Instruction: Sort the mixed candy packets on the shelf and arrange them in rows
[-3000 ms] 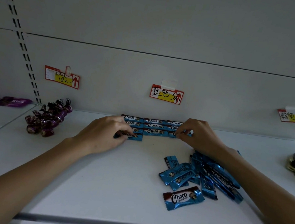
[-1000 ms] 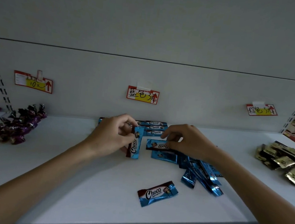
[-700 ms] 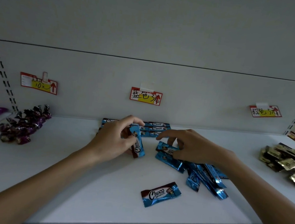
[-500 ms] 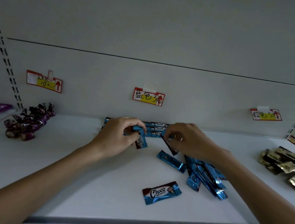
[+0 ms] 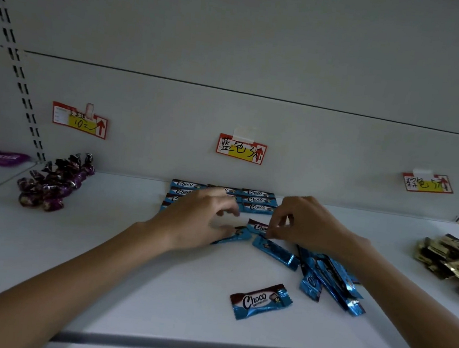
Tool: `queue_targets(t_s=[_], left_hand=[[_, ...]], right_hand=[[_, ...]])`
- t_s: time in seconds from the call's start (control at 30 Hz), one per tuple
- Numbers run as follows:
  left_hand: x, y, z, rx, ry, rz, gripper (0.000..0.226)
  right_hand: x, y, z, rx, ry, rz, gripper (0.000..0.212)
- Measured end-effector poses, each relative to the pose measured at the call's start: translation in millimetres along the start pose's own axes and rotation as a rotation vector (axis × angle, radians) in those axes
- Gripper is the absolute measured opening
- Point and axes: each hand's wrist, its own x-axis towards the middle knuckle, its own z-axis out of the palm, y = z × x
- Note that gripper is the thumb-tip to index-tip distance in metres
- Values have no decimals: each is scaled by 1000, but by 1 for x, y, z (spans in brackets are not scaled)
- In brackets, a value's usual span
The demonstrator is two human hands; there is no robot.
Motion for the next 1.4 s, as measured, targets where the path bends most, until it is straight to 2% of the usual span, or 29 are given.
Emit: queue_targets(t_s=[0.13, 0.33, 1.03, 1.4], left_hand=[[-8, -5, 1, 72, -57, 22, 23], [10, -2, 11, 115, -3, 109, 24], [20, -22, 10, 167, 74, 57, 24], [19, -24, 6, 149, 62, 27, 24]], right_hand=[[6, 6, 4, 98, -7, 4, 8], [4, 12, 7, 101, 22, 13, 16], [14, 13, 10, 141, 65, -45, 14], [22, 11, 16, 150, 107, -46, 14]])
